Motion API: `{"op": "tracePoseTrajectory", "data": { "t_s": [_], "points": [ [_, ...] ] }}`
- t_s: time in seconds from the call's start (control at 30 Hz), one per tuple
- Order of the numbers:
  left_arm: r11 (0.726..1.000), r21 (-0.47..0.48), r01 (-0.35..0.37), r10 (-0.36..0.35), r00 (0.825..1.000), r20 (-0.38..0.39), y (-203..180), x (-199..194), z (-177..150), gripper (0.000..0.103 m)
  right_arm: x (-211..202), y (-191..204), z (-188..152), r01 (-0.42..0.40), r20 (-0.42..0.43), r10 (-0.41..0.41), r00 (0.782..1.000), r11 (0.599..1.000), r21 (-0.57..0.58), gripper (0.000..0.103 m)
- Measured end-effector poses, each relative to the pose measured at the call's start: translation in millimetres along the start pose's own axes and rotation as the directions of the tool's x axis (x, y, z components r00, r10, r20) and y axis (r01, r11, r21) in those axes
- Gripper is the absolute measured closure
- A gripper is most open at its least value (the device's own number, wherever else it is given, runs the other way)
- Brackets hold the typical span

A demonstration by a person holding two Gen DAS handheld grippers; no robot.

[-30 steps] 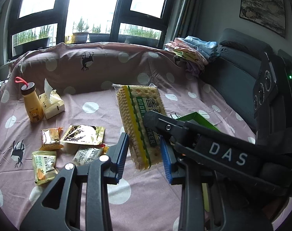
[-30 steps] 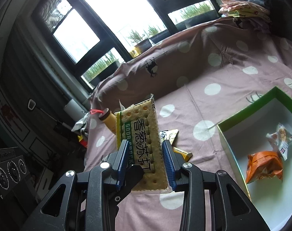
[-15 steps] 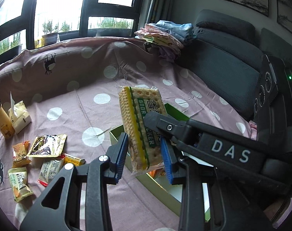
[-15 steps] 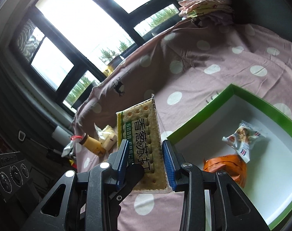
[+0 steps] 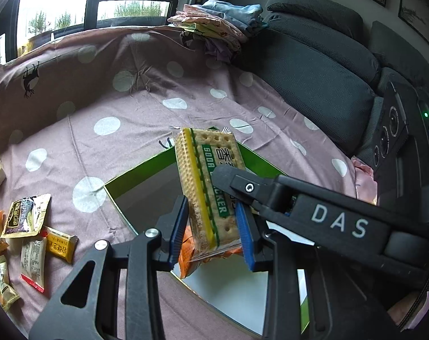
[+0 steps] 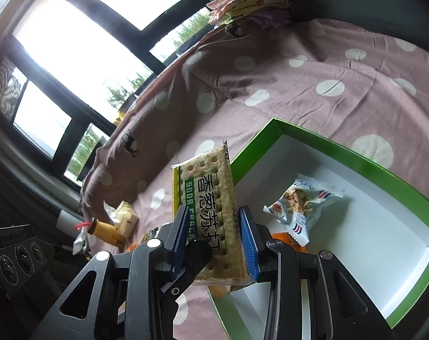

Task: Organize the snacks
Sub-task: 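Carry the soda cracker pack into the green box and release it, then move the right gripper back to the snack pile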

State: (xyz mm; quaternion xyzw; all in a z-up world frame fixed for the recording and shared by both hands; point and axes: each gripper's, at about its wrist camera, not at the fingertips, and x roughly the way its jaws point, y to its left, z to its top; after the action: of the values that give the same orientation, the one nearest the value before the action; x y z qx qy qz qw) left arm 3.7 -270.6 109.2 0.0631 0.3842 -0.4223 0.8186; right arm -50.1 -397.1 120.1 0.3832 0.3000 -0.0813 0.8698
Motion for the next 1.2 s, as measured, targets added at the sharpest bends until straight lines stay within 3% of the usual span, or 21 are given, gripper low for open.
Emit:
{"op": "tracePoseTrajectory", "data": {
  "t_s": [0.6, 0.8, 0.9, 1.0, 1.03, 1.1, 1.2],
  "points": [
    [0.993, -0.060, 0.102, -0.109, 0.985, -0.131, 4, 52, -3, 0.070, 17, -37, 4, 0.149, -0.050, -0.146, 0.988, 0.985, 0.088, 0.064],
    [0.991, -0.079, 0.108, -0.118, 0.984, -0.136, 4, 54, -5, 0.067, 20, -40, 3, 0.171, -0.058, -0.166, 0.984, 0.980, 0.103, 0.064],
    [0.981, -0.136, 0.137, -0.154, 0.980, -0.127, 12, 50, -5, 0.065, 16, -39, 3, 0.174, -0.038, -0.171, 0.985, 0.979, 0.107, 0.064],
    [0.974, -0.160, 0.161, -0.178, 0.980, -0.092, 19, 35, -7, 0.050, 8, -34, 4, 0.169, 0.004, -0.170, 0.985, 0.980, 0.102, 0.064],
    [0.975, -0.164, 0.149, -0.163, 0.984, -0.073, 22, 28, -8, 0.041, 6, -32, 4, 0.168, 0.014, -0.170, 0.985, 0.981, 0.094, 0.064],
    [0.977, -0.179, 0.119, -0.123, 0.992, -0.012, 32, 9, -12, 0.036, 4, -25, 4, 0.174, 0.028, -0.176, 0.984, 0.982, 0.072, 0.065],
    [0.972, -0.228, 0.051, -0.037, 0.997, 0.065, 51, -24, -22, 0.019, 2, -14, 3, 0.176, 0.046, -0.178, 0.983, 0.983, 0.043, 0.065]
  ]
}}
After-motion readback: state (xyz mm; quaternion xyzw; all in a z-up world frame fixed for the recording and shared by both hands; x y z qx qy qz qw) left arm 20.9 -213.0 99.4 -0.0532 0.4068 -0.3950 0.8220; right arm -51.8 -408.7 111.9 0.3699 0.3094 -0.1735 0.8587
